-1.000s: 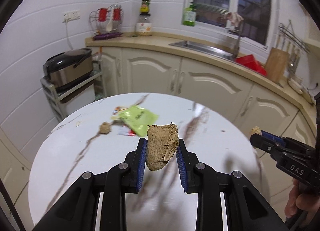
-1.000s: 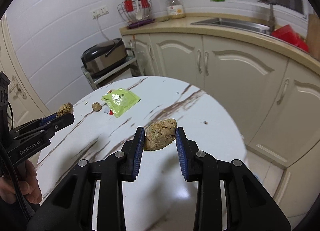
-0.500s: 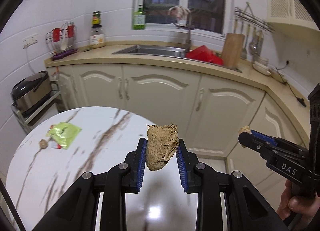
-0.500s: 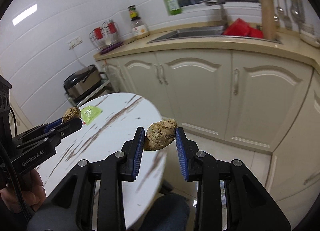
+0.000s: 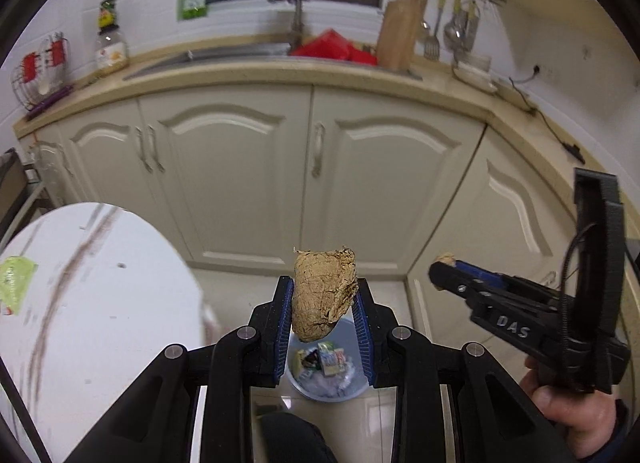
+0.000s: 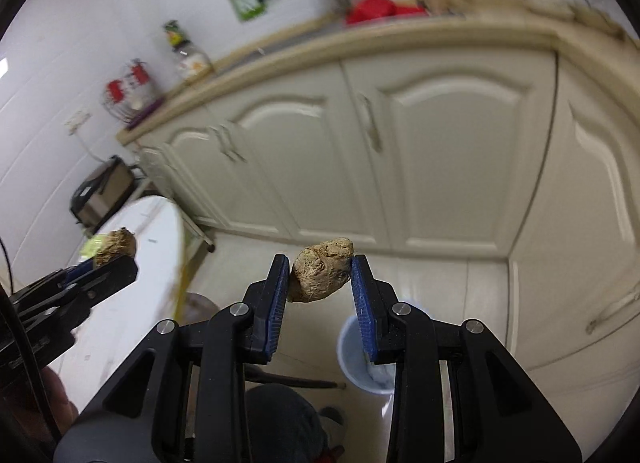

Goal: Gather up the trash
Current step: 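Open both tools to drop the bread pieces into the bin, then return both tools to the table above the remaining trash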

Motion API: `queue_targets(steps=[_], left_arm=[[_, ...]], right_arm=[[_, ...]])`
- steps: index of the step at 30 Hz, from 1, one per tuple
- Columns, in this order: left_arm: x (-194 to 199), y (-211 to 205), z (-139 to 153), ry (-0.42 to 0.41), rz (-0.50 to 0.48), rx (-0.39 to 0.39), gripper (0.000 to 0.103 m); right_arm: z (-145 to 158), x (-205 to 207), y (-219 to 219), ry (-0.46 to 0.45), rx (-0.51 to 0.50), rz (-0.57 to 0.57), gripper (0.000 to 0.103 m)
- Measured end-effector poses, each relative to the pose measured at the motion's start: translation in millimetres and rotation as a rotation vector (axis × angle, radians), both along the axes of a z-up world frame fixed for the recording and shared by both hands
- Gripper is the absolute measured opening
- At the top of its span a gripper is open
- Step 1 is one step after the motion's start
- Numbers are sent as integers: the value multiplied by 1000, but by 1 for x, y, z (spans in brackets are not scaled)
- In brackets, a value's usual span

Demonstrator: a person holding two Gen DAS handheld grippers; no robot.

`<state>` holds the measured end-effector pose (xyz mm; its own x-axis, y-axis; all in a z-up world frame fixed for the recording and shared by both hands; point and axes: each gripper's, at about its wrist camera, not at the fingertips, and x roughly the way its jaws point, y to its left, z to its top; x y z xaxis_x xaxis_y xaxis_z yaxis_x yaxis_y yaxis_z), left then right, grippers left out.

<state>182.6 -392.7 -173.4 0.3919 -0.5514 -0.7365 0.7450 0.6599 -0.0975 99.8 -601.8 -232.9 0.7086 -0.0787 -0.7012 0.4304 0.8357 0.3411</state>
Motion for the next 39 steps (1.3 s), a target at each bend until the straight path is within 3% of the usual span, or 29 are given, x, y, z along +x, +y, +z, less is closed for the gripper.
queue_targets(steps=[9, 13, 15, 17, 18, 20, 22, 26, 32, 39], left_arm=[[54, -95, -74, 185, -64, 172, 26], [75, -129, -98, 208, -74, 248, 28], [83, -137, -107, 201, -75, 266, 34], [91, -147, -109, 195, -59, 271, 60], [95, -152, -110, 185, -46, 273, 66], [100, -157, -111, 171, -24, 278, 80], [107, -160, -112, 169, -4, 283, 83], [109, -160, -107, 141, 16, 276, 91], [66, -132, -83, 83, 23, 239, 96], [37, -89, -44, 15, 74, 202, 98]], right_arm=[[-111, 19, -52, 155, 194, -38, 30], [-149, 29, -66, 202, 260, -57, 30], [-163, 32, -69, 216, 288, -64, 30], [-173, 35, -72, 226, 306, -73, 32], [-178, 37, -74, 231, 314, -75, 32], [-184, 38, -77, 235, 327, -79, 41], [-190, 37, -80, 234, 344, -91, 79], [-193, 30, -87, 217, 361, -146, 103], [-181, 20, -89, 245, 332, -201, 103], [-137, 9, -77, 200, 286, -216, 103]])
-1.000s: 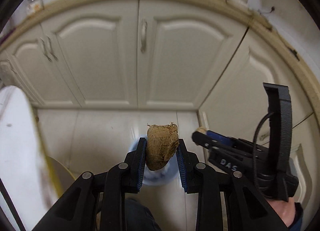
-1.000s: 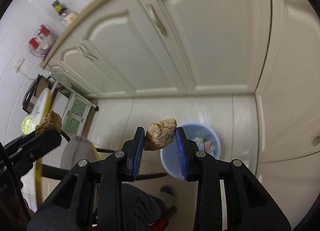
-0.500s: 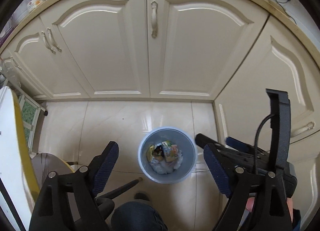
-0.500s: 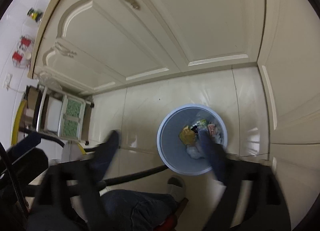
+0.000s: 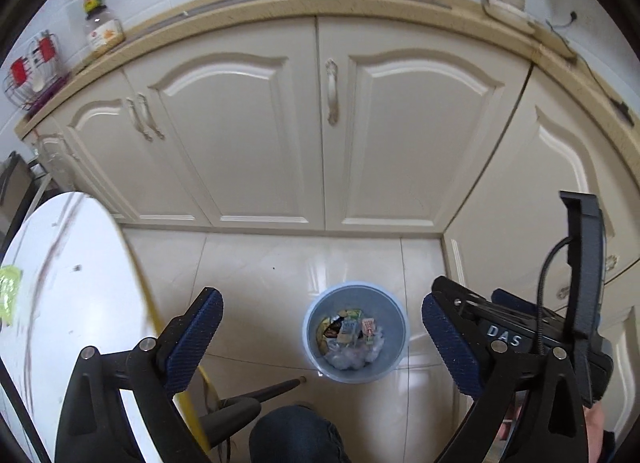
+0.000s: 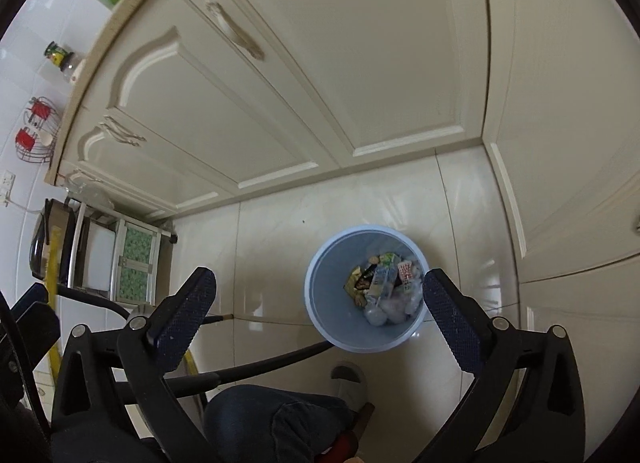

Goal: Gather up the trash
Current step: 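Return both tools to the table above the remaining trash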

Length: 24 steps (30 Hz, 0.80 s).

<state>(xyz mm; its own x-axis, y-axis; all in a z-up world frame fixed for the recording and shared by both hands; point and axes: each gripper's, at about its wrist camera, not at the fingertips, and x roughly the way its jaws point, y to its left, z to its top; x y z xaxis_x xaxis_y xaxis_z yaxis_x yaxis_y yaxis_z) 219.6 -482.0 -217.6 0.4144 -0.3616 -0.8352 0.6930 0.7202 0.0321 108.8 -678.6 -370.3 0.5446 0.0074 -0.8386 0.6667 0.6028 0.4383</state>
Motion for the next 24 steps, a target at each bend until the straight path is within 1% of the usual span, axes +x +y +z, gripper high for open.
queue_targets(steps=[6, 11, 18, 21, 24], left_arm=[[-28, 47, 40, -38, 27, -79, 98], [-51, 106, 78, -87, 59, -128, 98], [-89, 196, 125, -176, 128, -199, 99], [-105, 238, 140, -202, 163, -233, 99], [-120, 281, 152, -244, 209, -258, 100]], right_arm=[[48, -4, 21, -51, -56, 7, 103], [95, -5, 49, -110, -117, 28, 103], [166, 2, 110, -206, -215, 99, 103], [191, 8, 141, -238, -259, 140, 103], [217, 15, 177, -273, -311, 195, 103]])
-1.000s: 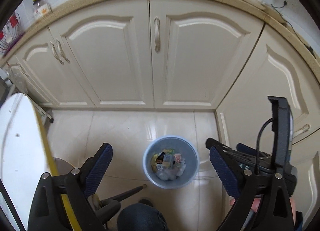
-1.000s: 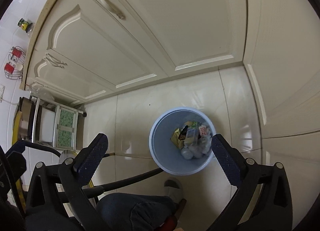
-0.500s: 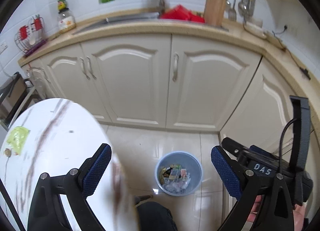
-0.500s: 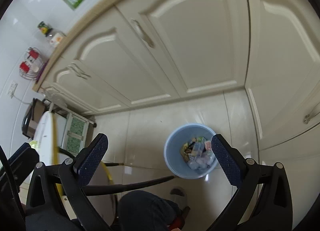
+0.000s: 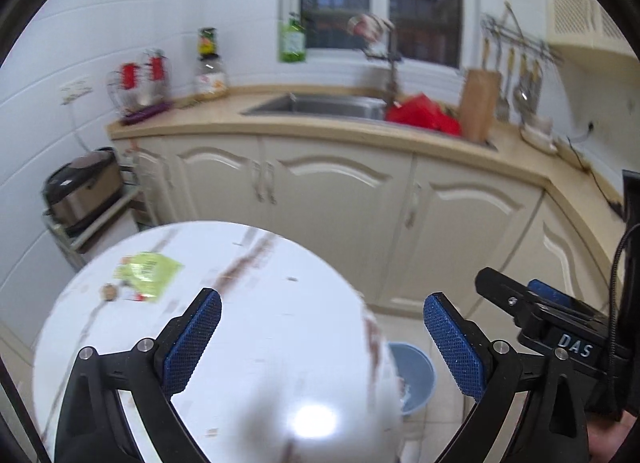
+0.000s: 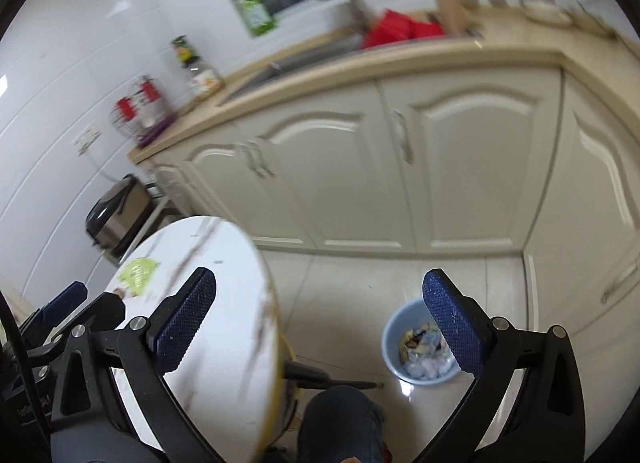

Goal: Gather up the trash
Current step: 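Return both tools to the table above the remaining trash, then grasp the small bread piece with the left tool while the right tool grasps the green packet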

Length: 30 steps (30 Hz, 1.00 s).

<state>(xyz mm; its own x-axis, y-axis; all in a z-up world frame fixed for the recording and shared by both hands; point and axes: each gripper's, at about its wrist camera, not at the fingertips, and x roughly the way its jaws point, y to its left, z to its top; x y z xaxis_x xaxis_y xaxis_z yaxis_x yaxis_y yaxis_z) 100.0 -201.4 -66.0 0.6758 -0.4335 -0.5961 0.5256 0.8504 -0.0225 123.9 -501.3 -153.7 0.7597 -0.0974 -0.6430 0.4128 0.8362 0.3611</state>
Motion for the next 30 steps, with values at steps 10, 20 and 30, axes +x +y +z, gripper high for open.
queue_targets(steps=[10, 20, 30], left_arm=[[-44, 121, 13, -82, 189, -57, 102], [-59, 179, 9, -88, 327, -71, 102], [-22, 211, -9, -21, 418, -80, 102]], right_arm=[[54, 29, 111, -71, -160, 154, 103], [72, 49, 190, -93, -303, 232, 103], [66, 77, 238, -78, -342, 326, 103]])
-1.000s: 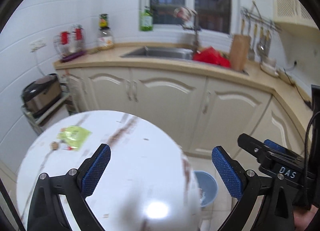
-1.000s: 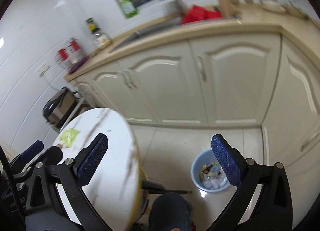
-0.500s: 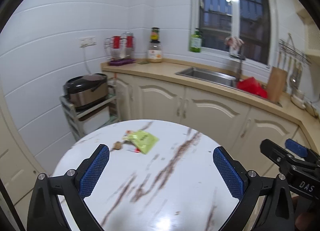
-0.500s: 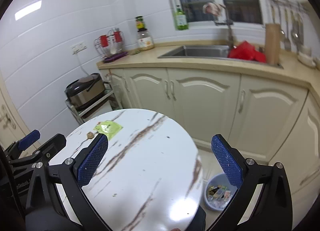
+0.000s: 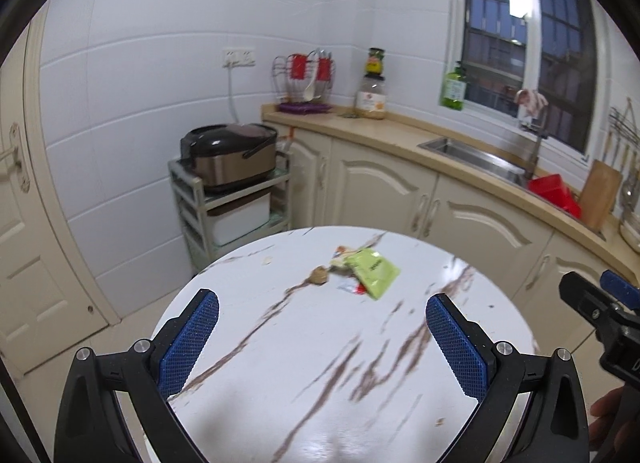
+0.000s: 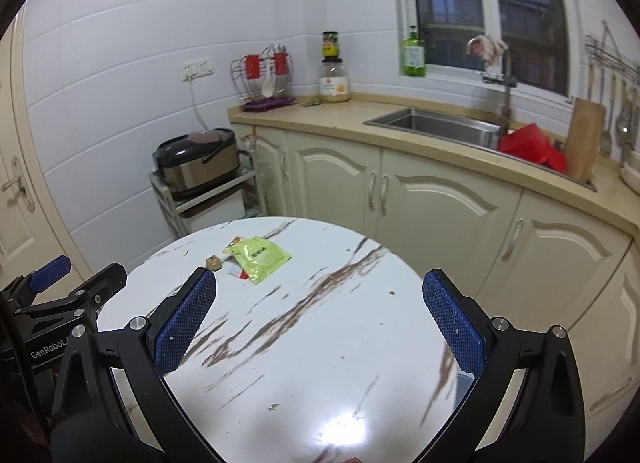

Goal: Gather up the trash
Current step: 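Grasp the small bread piece with the left tool while the right tool grasps the green packet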

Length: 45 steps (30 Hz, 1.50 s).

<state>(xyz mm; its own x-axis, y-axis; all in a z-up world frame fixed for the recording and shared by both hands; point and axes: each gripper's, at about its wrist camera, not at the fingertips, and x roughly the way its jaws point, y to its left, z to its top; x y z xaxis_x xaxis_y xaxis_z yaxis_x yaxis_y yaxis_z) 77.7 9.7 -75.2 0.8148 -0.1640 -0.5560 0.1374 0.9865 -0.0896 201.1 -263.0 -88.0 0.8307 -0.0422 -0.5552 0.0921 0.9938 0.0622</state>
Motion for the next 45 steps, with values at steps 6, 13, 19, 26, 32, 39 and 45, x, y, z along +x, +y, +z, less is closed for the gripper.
queue_targets(steps=[6, 13, 19, 26, 32, 39, 45], left_arm=[[47, 13, -16, 67, 11, 5, 102], [139, 4, -44, 154, -6, 30, 102], [227, -14, -71, 217, -17, 52, 102], [315, -32, -105, 272, -17, 80, 101], [368, -59, -131, 296, -70, 111, 99], [392, -65, -151, 314, -117, 80, 56], [398, -43, -159, 313, -119, 35, 28]], right_arm=[[-20, 30, 16, 59, -7, 46, 103], [-61, 89, 26, 172, 13, 105, 103], [-103, 152, 31, 270, 34, 144, 103], [-138, 213, 36, 337, 52, 211, 103], [-155, 238, 25, 367, 76, 240, 103], [-161, 245, 25, 378, 80, 270, 103], [-163, 252, 42, 378, 84, 315, 103]])
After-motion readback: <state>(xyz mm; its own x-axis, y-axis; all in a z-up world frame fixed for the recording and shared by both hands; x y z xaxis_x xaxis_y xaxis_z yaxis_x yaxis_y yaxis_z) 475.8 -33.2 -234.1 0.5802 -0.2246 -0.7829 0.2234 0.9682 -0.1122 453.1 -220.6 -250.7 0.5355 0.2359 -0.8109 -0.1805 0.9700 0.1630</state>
